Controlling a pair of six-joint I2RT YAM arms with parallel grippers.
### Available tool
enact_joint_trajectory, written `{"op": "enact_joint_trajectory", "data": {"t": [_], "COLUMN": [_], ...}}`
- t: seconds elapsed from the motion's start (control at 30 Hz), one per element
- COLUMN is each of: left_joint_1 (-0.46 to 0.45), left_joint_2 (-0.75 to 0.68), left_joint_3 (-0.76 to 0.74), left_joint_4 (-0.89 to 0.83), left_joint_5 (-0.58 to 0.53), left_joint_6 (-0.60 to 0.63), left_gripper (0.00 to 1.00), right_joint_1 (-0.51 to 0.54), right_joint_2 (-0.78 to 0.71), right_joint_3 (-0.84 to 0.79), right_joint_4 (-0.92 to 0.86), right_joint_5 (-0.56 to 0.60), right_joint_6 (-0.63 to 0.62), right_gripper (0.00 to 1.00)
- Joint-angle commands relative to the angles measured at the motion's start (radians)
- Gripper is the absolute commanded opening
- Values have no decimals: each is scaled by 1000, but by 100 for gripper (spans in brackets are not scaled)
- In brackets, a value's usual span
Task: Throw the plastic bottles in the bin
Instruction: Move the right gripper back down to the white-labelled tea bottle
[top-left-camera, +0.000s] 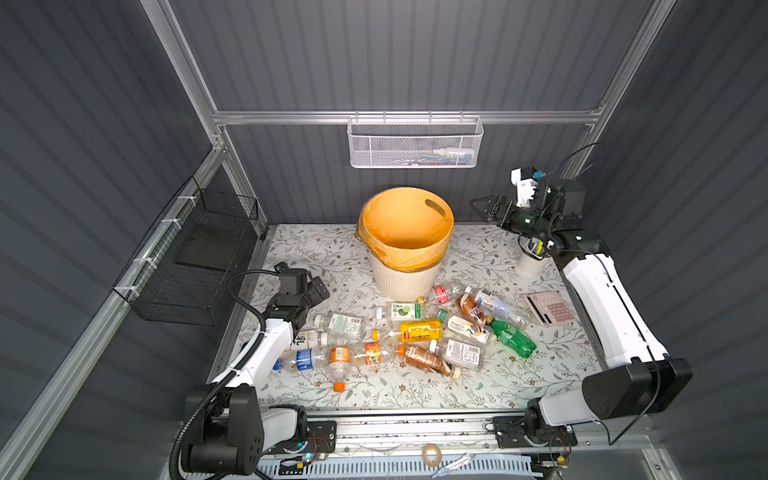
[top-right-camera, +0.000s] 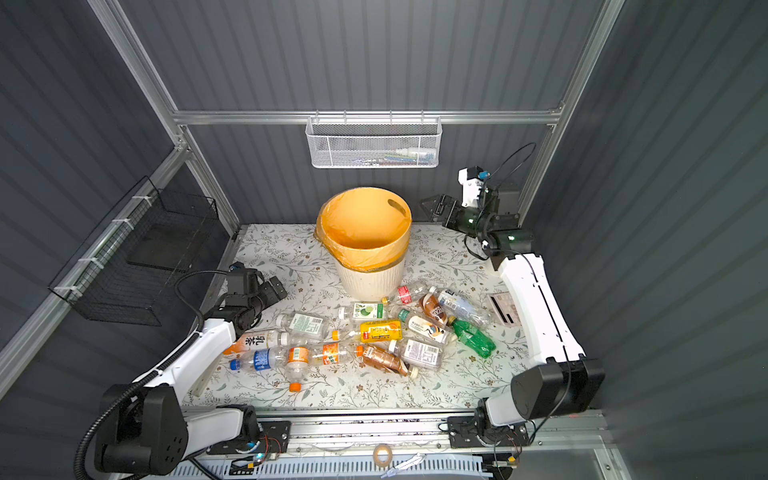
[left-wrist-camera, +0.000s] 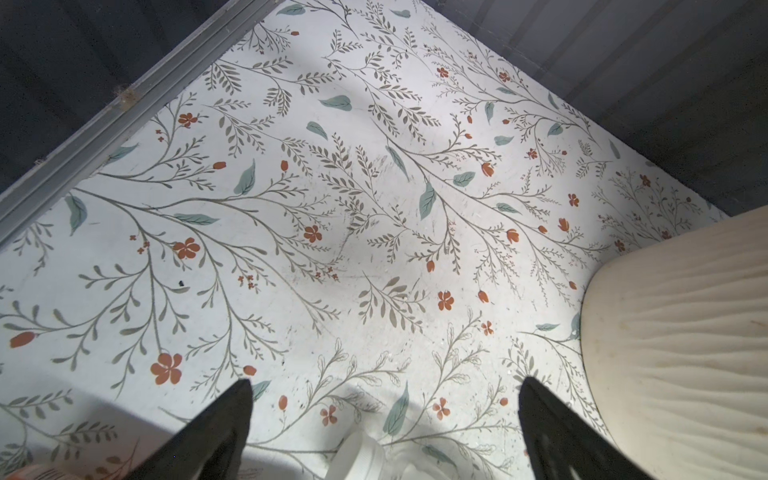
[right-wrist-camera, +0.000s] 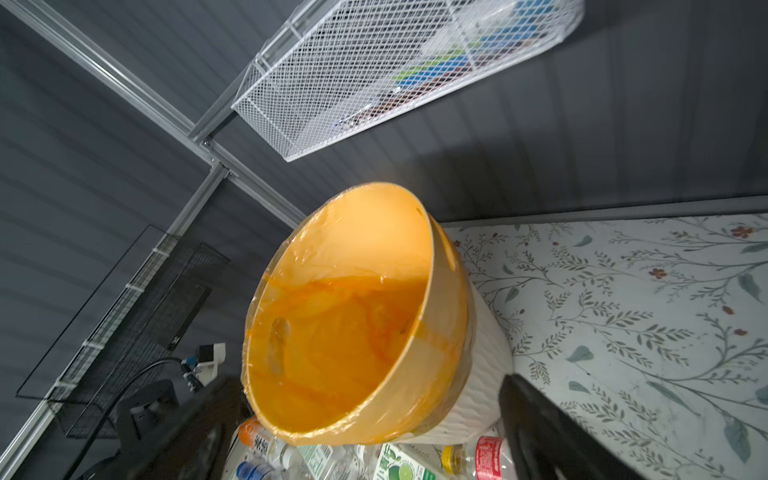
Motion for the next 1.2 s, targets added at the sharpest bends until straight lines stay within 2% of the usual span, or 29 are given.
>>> {"op": "enact_joint_trajectory", "data": {"t": [0.0, 0.13, 0.33, 0.5, 0.67, 1.0, 1.17], "left_joint_1": [-60, -124, -136, -142, -144, -144, -143], "left_joint_2": [-17, -36, -54, -23, -8, 43, 87], "left_joint_3": [27, 26, 1, 3, -14, -51, -38], "left_joint_4": [-27, -38, -18, -8, 16, 81, 88], "left_joint_5": [-75, -141, -140, -105, -100, -75, -74], "left_joint_6": [-22, -15, -33, -39, -38, -6, 33], "left_gripper": [100, 100, 100, 100, 100, 100, 100], "right_joint_1": [-29, -99, -131, -131, -135, -133, -97], "right_joint_2": [-64, -154, -233, -246, -272, -163, -77], "right_joint_3": [-131, -331, -528, -650, -767, -693, -638], "right_joint_4": [35, 43, 7, -8, 2, -158, -199], "right_joint_5": [67, 89, 138, 125, 273, 462, 509], "right_joint_6": [-13, 8, -2, 56, 73, -233, -357], "right_gripper": [99, 99, 99, 99, 99, 99, 98]}}
